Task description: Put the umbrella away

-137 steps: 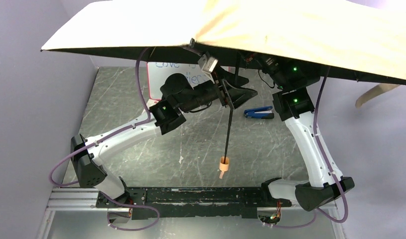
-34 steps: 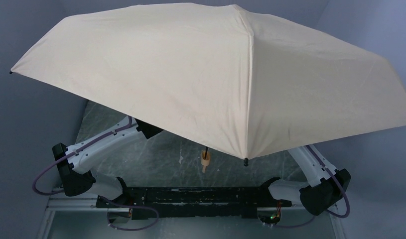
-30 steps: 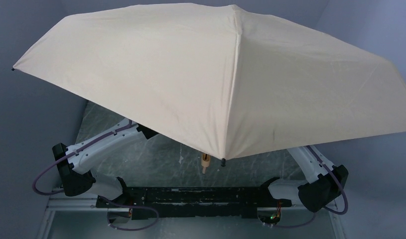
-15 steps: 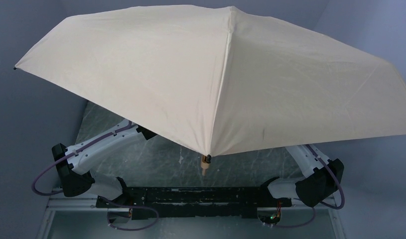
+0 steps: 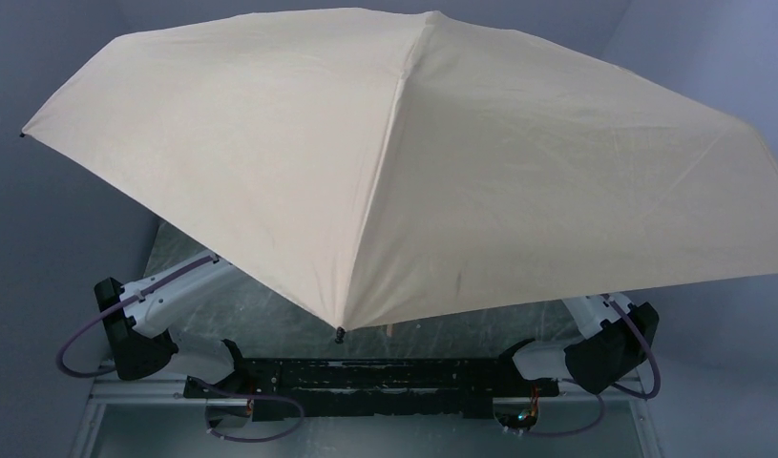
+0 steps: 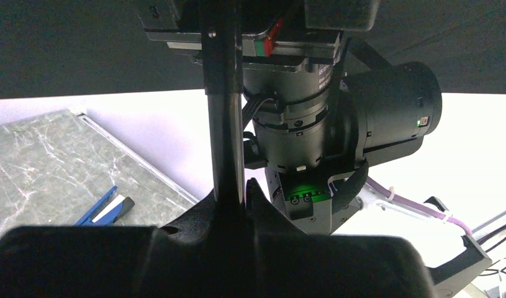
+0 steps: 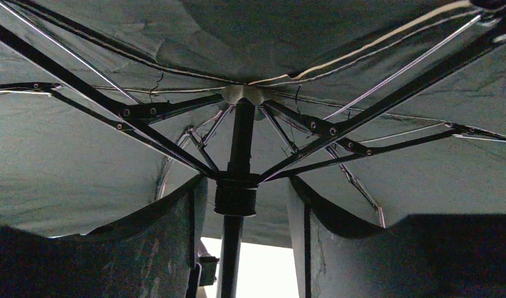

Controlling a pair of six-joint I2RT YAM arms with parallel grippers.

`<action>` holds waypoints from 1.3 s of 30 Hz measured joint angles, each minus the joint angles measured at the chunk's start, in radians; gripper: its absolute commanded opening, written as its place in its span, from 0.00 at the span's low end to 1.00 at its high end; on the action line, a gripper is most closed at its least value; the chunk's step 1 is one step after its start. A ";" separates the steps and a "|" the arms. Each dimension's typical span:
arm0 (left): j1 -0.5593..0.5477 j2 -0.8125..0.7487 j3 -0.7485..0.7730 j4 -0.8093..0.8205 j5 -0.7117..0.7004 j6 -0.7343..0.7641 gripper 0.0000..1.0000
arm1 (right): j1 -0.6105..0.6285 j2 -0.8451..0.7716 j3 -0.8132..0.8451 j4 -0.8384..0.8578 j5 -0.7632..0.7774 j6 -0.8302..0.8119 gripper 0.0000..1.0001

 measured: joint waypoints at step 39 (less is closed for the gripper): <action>0.003 0.005 -0.018 -0.005 0.101 -0.018 0.05 | 0.012 -0.127 -0.114 -0.069 0.056 -0.112 0.42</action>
